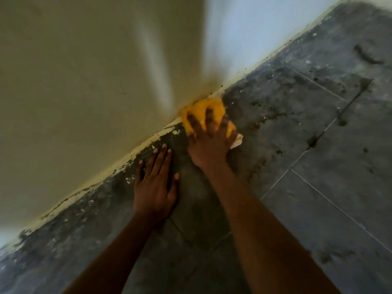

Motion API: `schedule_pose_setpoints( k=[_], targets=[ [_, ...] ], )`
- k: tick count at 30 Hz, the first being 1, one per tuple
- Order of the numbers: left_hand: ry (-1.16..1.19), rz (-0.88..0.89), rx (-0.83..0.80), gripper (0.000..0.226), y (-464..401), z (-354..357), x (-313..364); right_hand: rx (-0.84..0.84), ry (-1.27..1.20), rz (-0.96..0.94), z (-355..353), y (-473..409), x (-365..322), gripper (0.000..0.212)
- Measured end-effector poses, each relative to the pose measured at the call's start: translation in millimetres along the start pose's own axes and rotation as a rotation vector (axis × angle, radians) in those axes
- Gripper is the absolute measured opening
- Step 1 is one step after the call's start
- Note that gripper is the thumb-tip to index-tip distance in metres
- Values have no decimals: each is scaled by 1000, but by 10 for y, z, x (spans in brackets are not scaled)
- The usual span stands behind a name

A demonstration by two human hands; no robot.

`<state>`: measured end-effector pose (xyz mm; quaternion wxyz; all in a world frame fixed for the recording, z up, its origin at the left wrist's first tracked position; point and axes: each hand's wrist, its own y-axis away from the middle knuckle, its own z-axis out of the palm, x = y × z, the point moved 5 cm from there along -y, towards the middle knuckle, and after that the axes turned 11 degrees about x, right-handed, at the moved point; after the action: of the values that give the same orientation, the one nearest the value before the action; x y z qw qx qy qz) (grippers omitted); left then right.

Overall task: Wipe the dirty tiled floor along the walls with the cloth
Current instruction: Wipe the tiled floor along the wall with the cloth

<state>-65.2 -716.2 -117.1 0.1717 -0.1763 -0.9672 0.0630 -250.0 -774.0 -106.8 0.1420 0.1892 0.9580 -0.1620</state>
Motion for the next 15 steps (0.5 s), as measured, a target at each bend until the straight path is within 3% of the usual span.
schedule_pose_setpoints(
  k=[3,5,7,8,10,11,13,15],
  targets=[
    [17,-16,24,74,6,-37,18,-15,-13,-406,-177,620,45,52],
    [28,-40,62,76,9,-70,14,-48,37,-572,-293,463,373,51],
    [14,-113,111,84,14,-114,8,-28,109,-457,-253,39,717,52],
    [-7,-150,128,89,18,-123,8,36,113,-300,-275,-171,810,52],
    [-66,-212,135,97,29,-109,-31,134,97,-5,-159,-335,671,51],
    [-84,-238,126,99,24,-95,-48,67,65,42,-55,-276,459,54],
    [-100,-262,114,100,49,-86,-70,-57,24,-210,102,53,-35,57],
    [-106,-266,120,100,50,-93,-81,-77,-9,-526,20,384,-166,54]
  ],
)
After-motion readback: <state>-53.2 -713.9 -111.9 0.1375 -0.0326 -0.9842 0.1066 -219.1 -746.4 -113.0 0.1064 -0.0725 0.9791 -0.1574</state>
